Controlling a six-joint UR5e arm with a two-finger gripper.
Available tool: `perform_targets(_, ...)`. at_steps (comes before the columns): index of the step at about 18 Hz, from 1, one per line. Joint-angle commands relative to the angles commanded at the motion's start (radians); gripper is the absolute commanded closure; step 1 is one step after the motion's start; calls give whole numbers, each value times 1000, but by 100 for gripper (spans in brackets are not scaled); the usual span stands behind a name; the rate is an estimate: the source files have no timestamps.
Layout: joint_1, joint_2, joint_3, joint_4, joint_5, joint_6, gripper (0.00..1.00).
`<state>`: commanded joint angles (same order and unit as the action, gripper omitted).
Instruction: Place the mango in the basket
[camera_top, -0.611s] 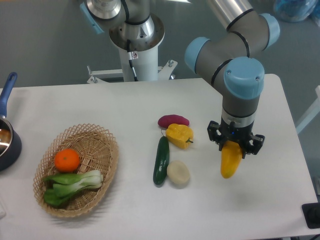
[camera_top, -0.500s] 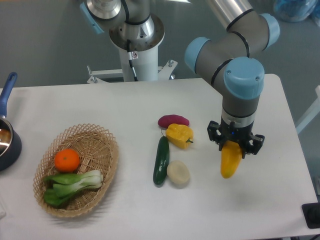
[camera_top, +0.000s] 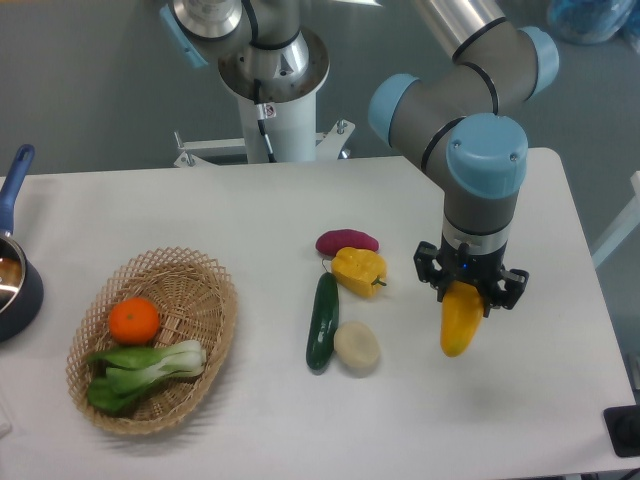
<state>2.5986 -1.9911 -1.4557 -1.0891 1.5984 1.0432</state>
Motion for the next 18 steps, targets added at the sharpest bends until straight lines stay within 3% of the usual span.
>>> perform_targets(3, -24, 6, -32, 0, -14, -2, 39)
perform_targets(6, -75, 47, -84, 8, -17, -15, 39)
perform_targets(9, -155, 81, -130, 9, -17, -38, 39)
perform_targets(14, -352, 113, -189, 12, -6, -78, 38)
perform_targets(15, -394, 120, -205, 26, -9, -84, 38)
perform_targets(18, -520, 123, -241, 154, -9, -187, 38)
